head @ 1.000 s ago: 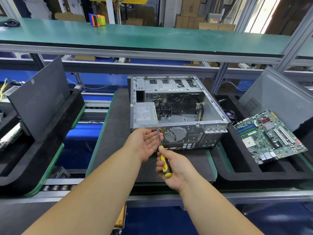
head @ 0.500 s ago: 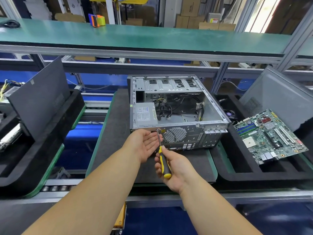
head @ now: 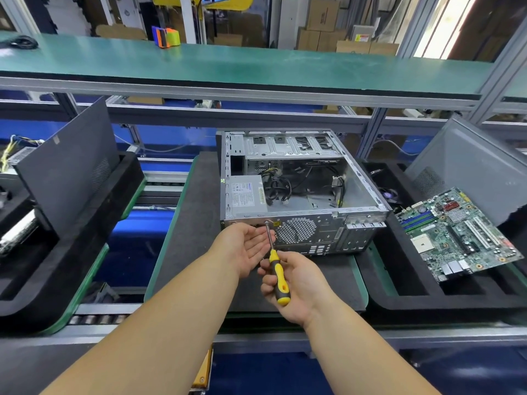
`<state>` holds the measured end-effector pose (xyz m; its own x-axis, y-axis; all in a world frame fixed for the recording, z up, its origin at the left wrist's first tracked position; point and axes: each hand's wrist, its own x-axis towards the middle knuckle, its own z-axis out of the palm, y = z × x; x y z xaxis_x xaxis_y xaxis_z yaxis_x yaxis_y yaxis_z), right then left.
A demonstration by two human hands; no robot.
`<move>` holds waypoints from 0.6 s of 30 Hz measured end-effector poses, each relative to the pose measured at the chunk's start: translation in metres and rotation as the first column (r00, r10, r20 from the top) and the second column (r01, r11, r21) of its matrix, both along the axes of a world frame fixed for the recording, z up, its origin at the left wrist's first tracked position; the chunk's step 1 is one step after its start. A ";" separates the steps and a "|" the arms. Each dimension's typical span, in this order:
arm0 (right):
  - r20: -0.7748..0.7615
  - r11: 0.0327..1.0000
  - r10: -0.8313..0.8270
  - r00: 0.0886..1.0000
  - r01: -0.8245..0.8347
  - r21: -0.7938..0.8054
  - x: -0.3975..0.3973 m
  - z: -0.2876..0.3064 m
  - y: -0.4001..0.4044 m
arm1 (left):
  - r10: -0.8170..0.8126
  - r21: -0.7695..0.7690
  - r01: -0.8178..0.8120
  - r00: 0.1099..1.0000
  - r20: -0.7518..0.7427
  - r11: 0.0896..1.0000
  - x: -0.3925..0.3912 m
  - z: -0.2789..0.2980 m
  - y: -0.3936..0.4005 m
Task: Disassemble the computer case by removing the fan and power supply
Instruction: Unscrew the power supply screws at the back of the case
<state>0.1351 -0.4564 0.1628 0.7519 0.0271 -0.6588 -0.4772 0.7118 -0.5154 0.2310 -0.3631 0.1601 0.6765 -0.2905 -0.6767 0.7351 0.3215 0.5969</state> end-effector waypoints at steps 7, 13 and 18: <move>-0.051 0.991 0.010 0.999 -0.017 -0.131 -0.001 -0.003 0.005 | -0.004 0.006 0.004 1.000 0.004 1.000 -0.001 0.005 -0.006; -0.050 0.978 0.015 0.999 -0.025 -0.207 -0.001 -0.007 0.005 | 0.000 -0.019 0.000 1.000 0.010 1.000 0.001 0.004 -0.006; -0.057 0.992 -0.012 0.998 0.004 -0.124 -0.001 -0.007 0.004 | -0.011 -0.027 0.011 1.000 0.000 1.000 0.002 0.002 -0.006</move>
